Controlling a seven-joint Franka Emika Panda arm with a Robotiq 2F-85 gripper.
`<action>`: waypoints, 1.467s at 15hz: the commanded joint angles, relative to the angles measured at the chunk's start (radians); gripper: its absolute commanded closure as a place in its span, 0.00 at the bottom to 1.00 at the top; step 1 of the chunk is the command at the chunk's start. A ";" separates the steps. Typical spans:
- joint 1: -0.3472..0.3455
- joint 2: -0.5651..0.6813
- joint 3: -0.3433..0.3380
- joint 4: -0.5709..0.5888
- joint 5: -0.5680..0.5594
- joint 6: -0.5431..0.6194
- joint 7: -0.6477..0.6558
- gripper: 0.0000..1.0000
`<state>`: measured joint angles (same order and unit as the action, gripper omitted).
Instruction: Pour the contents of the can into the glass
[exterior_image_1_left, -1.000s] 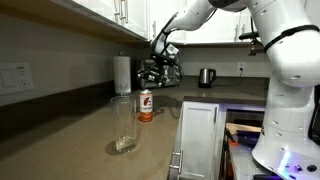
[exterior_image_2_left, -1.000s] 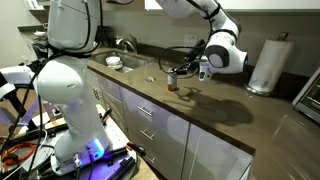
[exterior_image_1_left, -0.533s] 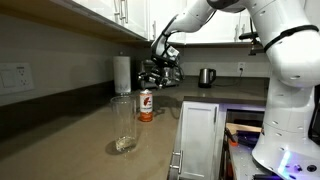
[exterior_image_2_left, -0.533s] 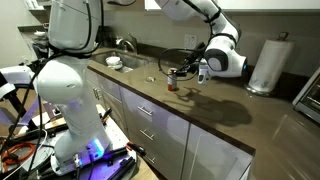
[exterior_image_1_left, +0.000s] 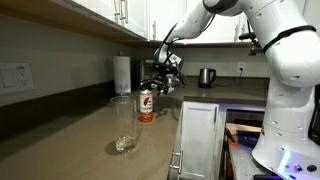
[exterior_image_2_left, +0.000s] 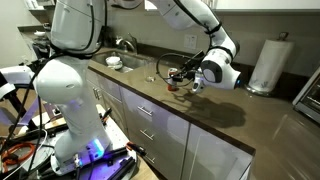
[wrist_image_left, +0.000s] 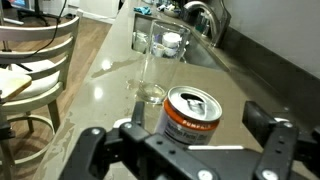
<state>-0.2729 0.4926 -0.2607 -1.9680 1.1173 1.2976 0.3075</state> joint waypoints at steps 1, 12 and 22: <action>-0.004 -0.003 0.003 0.005 0.046 -0.035 0.062 0.00; 0.009 0.027 0.015 0.006 0.093 -0.071 0.175 0.00; 0.048 0.050 0.026 0.001 0.084 -0.055 0.192 0.00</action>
<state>-0.2318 0.5413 -0.2342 -1.9679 1.1849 1.2533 0.4648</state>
